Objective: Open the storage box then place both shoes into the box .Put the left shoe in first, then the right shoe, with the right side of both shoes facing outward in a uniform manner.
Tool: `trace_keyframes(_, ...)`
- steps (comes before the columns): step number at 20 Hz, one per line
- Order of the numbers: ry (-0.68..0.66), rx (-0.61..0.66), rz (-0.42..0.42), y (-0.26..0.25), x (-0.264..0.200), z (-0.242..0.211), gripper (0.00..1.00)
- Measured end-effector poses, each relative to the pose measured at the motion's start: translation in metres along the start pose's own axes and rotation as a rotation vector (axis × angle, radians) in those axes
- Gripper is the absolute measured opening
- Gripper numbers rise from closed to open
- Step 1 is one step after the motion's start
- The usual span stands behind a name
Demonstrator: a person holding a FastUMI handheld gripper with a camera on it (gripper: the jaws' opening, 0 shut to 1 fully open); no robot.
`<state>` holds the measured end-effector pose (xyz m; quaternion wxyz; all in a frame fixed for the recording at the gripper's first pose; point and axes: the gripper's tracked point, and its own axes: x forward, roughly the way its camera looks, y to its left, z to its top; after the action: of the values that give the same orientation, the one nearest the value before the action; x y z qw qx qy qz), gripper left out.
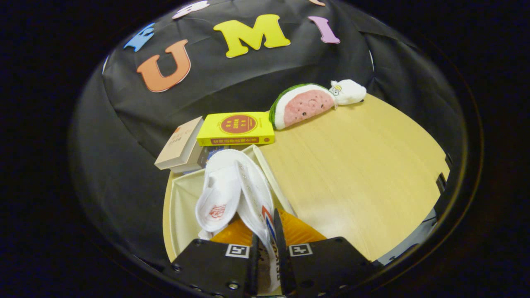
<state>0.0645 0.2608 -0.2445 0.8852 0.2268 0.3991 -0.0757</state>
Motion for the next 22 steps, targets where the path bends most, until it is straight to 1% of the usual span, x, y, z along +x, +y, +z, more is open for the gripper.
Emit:
trace_keyframes(1, -0.003, -0.004, 0.024, 0.004, -0.005, 0.000, 0.39)
trace_keyframes(4, -0.043, -0.065, 0.061, 0.010, -0.023, 0.007, 0.73)
trace_keyframes(5, -0.064, -0.081, 0.073, 0.011, -0.032, 0.012, 0.80)
trace_keyframes(6, -0.088, -0.097, 0.080, 0.012, -0.040, 0.017, 0.81)
trace_keyframes(7, -0.120, -0.116, 0.082, 0.011, -0.051, 0.026, 0.87)
trace_keyframes(9, -0.202, -0.164, 0.091, 0.012, -0.081, 0.052, 0.93)
trace_keyframes(11, -0.295, -0.224, 0.095, 0.009, -0.110, 0.072, 0.95)
trace_keyframes(13, -0.379, -0.294, 0.085, 0.003, -0.136, 0.089, 0.95)
trace_keyframes(16, -0.466, -0.376, 0.079, -0.001, -0.177, 0.102, 0.96)
trace_keyframes(18, -0.501, -0.379, 0.083, -0.006, -0.197, 0.111, 0.96)
trace_keyframes(22, -0.539, -0.321, 0.085, -0.026, -0.229, 0.126, 0.96)
